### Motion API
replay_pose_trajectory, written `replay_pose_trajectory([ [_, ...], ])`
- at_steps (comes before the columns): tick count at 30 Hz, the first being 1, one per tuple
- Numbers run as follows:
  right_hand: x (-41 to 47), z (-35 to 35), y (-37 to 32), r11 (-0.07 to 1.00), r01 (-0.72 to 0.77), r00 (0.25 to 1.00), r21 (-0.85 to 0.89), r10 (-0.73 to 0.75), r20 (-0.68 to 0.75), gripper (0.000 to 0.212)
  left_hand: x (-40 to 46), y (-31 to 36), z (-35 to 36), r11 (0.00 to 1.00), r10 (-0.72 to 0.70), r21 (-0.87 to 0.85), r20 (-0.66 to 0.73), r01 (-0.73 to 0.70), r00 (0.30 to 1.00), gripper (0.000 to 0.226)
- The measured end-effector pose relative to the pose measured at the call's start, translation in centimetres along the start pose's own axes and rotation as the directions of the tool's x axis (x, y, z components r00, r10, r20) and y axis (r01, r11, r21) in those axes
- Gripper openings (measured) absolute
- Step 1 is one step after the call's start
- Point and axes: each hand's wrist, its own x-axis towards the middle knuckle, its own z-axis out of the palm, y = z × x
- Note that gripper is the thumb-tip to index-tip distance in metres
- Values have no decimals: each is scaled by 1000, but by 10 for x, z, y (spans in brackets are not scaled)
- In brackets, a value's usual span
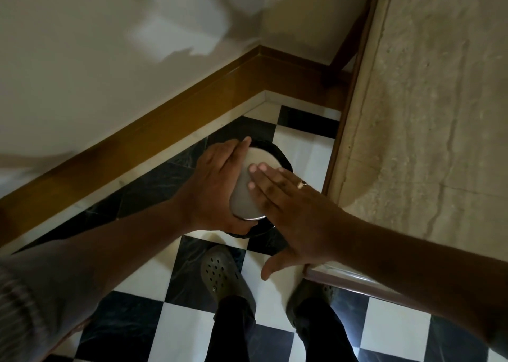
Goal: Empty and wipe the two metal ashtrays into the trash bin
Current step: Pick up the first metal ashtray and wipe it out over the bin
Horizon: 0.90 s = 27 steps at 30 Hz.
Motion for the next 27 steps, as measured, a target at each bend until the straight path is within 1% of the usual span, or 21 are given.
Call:
replay_pose_trajectory([
  [1, 2, 1, -1, 1000, 7, 1000, -1, -7, 20, 131, -2, -1, -1, 1000, -5, 2, 9, 5, 1000, 132],
  [2, 1, 0, -2, 1000, 17, 1000, -8, -17, -23, 130, -5, -2, -1, 1000, -11, -3, 5, 11, 1000, 131],
  [3, 1, -3, -4, 1000, 24, 992, -7, -25, -121, 129, -6, -3, 1, 1000, -14, -16, -11, 14, 1000, 130],
  [4, 0, -8, -6, 1000, 28, 970, -2, -27, -240, 126, -6, -3, 2, 1000, -13, -28, -26, 12, 1000, 128],
  [5, -1, -11, -8, 1000, 21, 947, 1, -20, -320, 124, -6, -3, 3, 999, -10, -39, -36, 9, 999, 127],
  [6, -1, -10, -8, 1000, 18, 945, -14, -22, -326, 123, -5, -3, 2, 999, -7, -47, -43, 5, 999, 126],
  [7, 0, -8, -7, 1000, 20, 968, -21, -25, -250, 124, -3, -2, 2, 999, -7, -51, -44, 5, 999, 127],
  [9, 2, -1, -4, 1000, 2, 1000, 5, -2, -8, 129, -1, 1, -1, 999, -9, -45, -12, 8, 1000, 131],
  [10, 3, 1, -5, 1000, -5, 999, 15, 4, 35, 130, -2, 1, -1, 999, -10, -34, -2, 10, 1000, 132],
  [11, 3, 1, -5, 1000, -4, 1000, 12, 4, 14, 131, -3, -1, 2, 1000, -12, -29, -9, 12, 1000, 131],
  [12, 3, -2, -6, 1000, -4, 998, 10, 4, -69, 130, -4, -2, 4, 999, -18, -36, -26, 17, 1000, 129],
  [14, 3, -8, -7, 1000, -20, 964, 4, 20, -267, 126, -2, -4, 7, 997, -35, -68, -49, 31, 998, 126],
  [15, 4, -7, -7, 1000, -23, 960, -5, 21, -278, 124, -1, -3, 6, 996, -46, -78, -57, 41, 997, 127],
  [18, 7, 0, -3, 998, -53, 998, 12, 54, -25, 130, 1, 1, 3, 995, -67, -70, -49, 63, 997, 131],
  [19, 7, 2, -3, 998, -59, 998, 22, 60, -11, 130, -1, 3, 4, 996, -64, -59, -44, 62, 997, 132],
  [20, 6, 1, -4, 998, -56, 997, 22, 57, -59, 129, -2, 3, 5, 997, -63, -49, -53, 60, 997, 129],
  [22, 4, -5, -6, 998, -58, 968, 15, 60, -243, 124, 0, 4, 10, 998, -48, -46, -94, 43, 994, 122],
  [23, 4, -5, -5, 998, -59, 961, 2, 57, -271, 122, 1, 5, 11, 998, -43, -51, -107, 37, 993, 120],
  [24, 4, -4, -4, 998, -58, 971, -6, 55, -232, 123, 2, 6, 10, 998, -46, -56, -118, 40, 992, 120],
  [26, 5, 1, 0, 997, -78, 995, -6, 77, -57, 127, 4, 9, 8, 998, -49, -44, -110, 45, 993, 124],
  [27, 5, 2, 0, 997, -79, 996, -3, 79, -29, 126, 3, 9, 9, 999, -43, -25, -104, 41, 994, 124],
])
